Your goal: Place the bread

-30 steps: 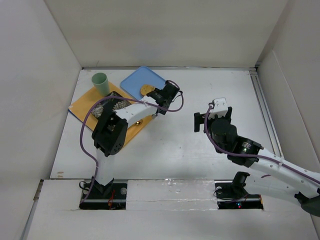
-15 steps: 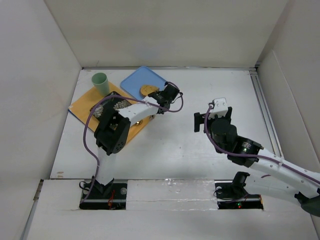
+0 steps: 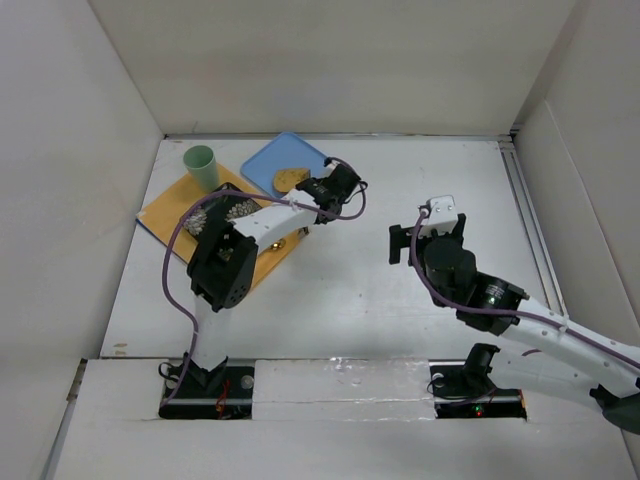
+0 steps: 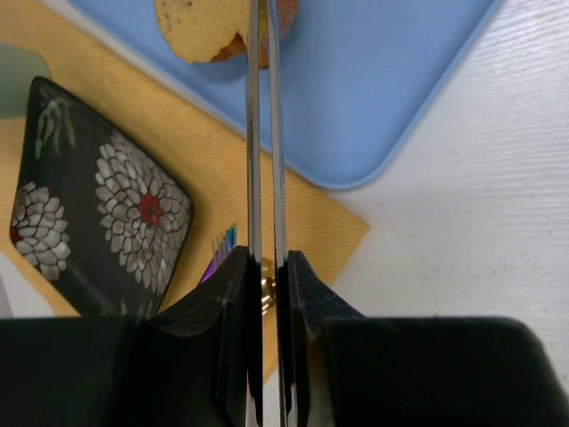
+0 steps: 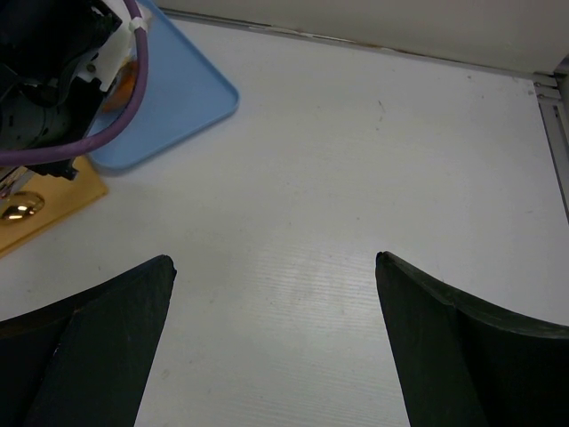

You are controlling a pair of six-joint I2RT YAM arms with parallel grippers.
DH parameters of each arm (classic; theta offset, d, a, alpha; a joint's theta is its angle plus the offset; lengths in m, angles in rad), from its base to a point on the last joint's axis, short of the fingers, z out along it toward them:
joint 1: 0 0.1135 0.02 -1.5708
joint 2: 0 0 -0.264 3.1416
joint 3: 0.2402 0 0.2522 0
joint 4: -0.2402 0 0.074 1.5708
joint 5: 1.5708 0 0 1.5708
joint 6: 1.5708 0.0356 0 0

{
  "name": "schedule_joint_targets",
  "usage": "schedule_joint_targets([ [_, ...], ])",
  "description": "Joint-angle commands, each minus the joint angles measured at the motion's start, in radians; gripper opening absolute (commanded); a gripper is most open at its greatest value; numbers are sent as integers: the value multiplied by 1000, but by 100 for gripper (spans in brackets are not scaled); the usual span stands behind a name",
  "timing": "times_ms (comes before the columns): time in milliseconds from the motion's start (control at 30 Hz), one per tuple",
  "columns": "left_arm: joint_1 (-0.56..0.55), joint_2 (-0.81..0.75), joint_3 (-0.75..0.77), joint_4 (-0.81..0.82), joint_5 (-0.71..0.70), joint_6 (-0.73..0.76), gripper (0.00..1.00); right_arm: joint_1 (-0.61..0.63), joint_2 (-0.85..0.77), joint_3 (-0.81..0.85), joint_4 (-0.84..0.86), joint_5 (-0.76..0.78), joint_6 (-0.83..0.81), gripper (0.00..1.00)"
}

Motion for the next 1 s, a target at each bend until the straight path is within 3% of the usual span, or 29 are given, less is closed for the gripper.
schedule_joint_targets([
  [0, -11, -111, 51, -75, -105, -57, 0, -7, -17, 19, 22, -3, -8, 100],
  [400, -11, -296, 20, -303, -226, -209, 0, -7, -41, 19, 14, -10, -2, 100],
  [733, -20, -444, -198, -404, -203, -382, 0, -7, -54, 6, 14, 16, -5, 100],
  [967, -20, -510, -284, -415, -206, -402, 0, -7, -31, 19, -9, 42, 10, 100],
])
